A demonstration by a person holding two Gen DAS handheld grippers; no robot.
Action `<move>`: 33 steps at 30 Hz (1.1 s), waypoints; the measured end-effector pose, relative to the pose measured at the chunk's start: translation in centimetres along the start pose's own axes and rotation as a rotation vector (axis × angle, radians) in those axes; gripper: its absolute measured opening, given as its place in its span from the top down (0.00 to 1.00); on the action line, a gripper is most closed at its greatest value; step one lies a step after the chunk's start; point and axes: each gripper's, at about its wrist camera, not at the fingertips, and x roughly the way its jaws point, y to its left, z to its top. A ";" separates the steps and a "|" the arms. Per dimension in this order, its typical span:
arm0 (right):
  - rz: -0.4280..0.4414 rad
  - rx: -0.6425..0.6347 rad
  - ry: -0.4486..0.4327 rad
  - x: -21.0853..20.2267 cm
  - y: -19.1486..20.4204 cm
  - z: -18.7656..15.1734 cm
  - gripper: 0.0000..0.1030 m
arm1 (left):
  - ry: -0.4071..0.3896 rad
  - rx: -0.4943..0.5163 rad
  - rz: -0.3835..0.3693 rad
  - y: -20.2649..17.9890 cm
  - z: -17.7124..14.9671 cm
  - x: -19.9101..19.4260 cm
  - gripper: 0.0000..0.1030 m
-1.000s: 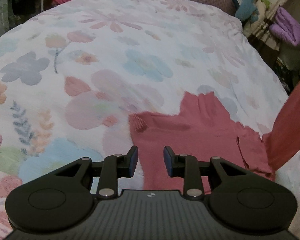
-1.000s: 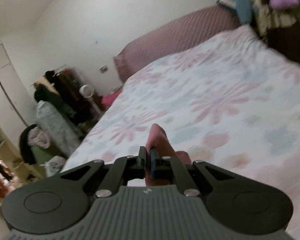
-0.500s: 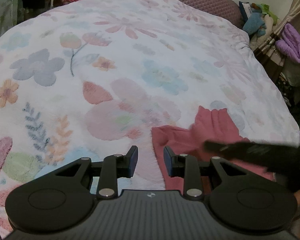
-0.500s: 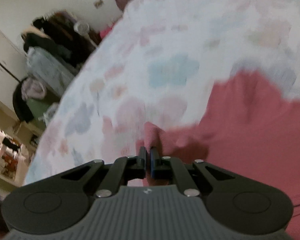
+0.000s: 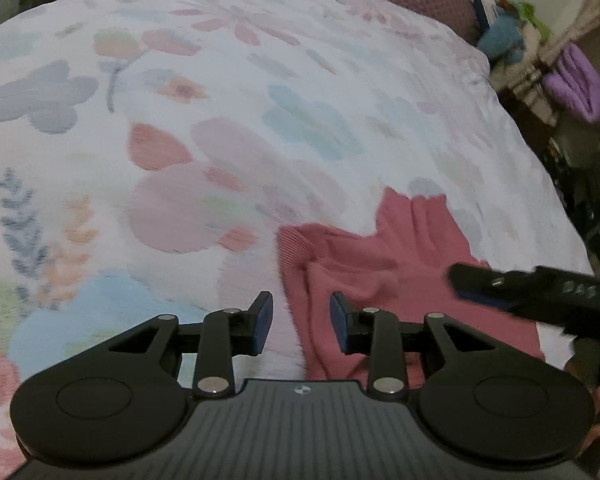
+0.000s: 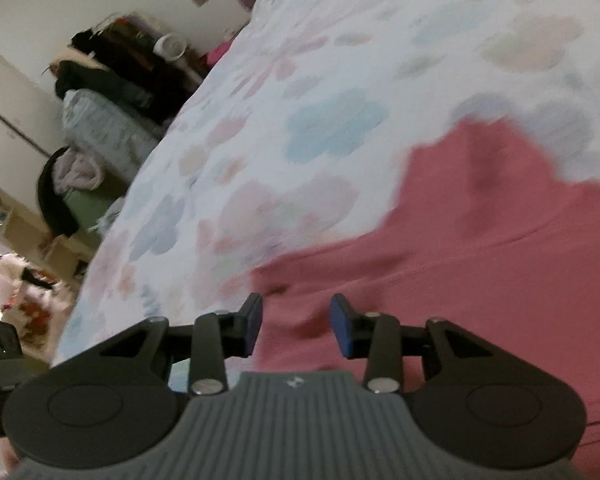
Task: Fold small clothes
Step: 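Grasp the other sleeve cuff with the right tool and lift it, then lay the held sleeve across the shirt body and open the right tool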
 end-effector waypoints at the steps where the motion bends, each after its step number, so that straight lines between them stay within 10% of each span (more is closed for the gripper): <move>1: -0.024 -0.013 -0.006 -0.8 -0.8 0.1 0.66 | 0.009 0.014 -0.002 -0.5 -0.2 0.3 0.63; 10: -0.034 -0.070 0.072 -3.3 -4.4 -3.5 0.81 | 0.039 0.417 0.138 -6.0 -4.4 1.8 0.52; 14: -0.027 -0.143 0.076 -2.6 -3.0 -5.1 0.81 | 0.050 0.482 0.202 -6.4 -4.8 2.7 0.95; 21: -0.085 -0.218 0.062 -3.5 -2.6 -6.6 0.81 | 0.105 0.597 0.189 -5.9 -6.3 2.7 0.96; 33: -0.096 -0.201 0.030 -4.8 -3.9 -5.9 0.81 | 0.038 0.389 0.023 -3.9 -2.9 -0.7 0.65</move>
